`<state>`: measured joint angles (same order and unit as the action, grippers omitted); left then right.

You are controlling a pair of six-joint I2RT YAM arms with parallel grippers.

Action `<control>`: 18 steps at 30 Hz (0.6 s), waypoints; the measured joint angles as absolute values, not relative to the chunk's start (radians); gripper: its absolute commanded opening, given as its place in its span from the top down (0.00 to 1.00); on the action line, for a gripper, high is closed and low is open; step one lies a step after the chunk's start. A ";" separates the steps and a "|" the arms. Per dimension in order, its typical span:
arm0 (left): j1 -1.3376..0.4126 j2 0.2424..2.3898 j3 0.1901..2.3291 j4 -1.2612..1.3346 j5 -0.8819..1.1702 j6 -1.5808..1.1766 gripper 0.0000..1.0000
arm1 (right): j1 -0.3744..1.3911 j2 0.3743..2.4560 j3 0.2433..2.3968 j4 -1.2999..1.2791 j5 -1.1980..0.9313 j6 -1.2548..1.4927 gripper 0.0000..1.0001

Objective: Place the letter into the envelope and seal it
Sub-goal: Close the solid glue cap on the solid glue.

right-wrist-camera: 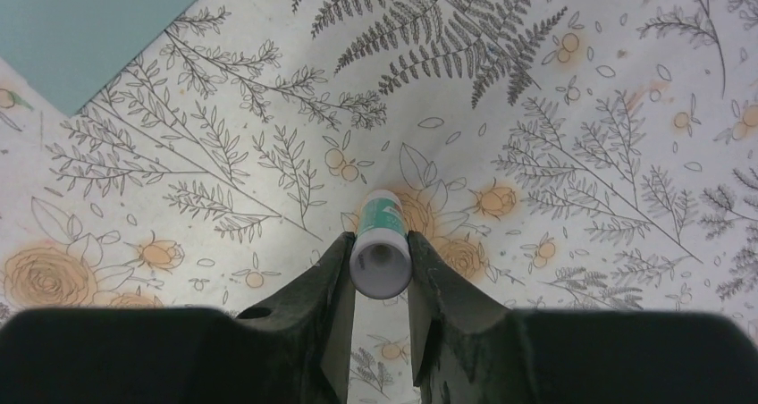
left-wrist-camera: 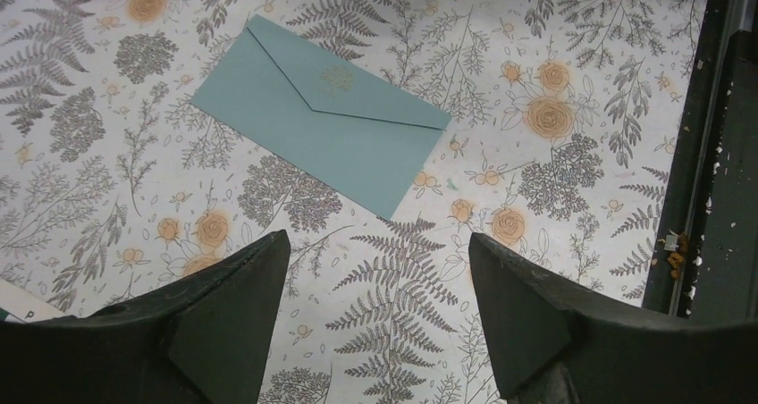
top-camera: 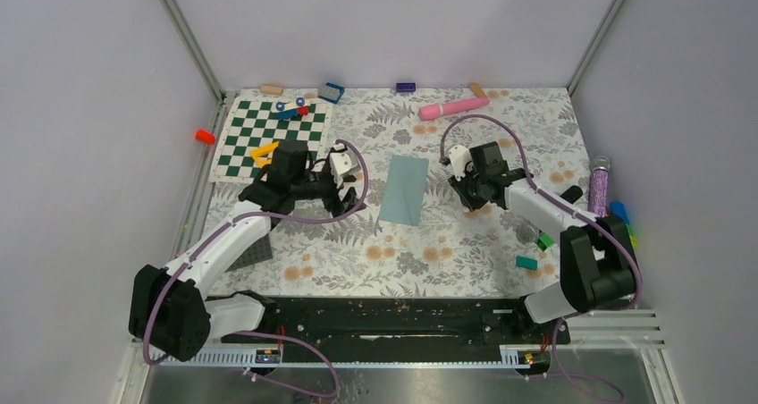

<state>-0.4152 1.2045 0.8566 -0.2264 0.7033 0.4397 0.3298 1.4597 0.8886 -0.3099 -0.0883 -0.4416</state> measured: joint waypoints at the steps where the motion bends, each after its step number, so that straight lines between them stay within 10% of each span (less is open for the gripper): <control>1: -0.412 1.199 0.857 -0.225 0.704 0.439 0.23 | 0.329 1.481 0.889 -0.303 -0.092 -0.436 0.98; 18: -0.259 1.171 0.834 -0.201 0.796 0.380 0.19 | 0.347 1.570 1.143 -0.433 -0.225 -0.275 0.99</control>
<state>-0.2592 1.1713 0.8341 -0.2012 0.7956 0.3798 0.3466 1.5703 1.1427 -0.4328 -0.2253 -0.2752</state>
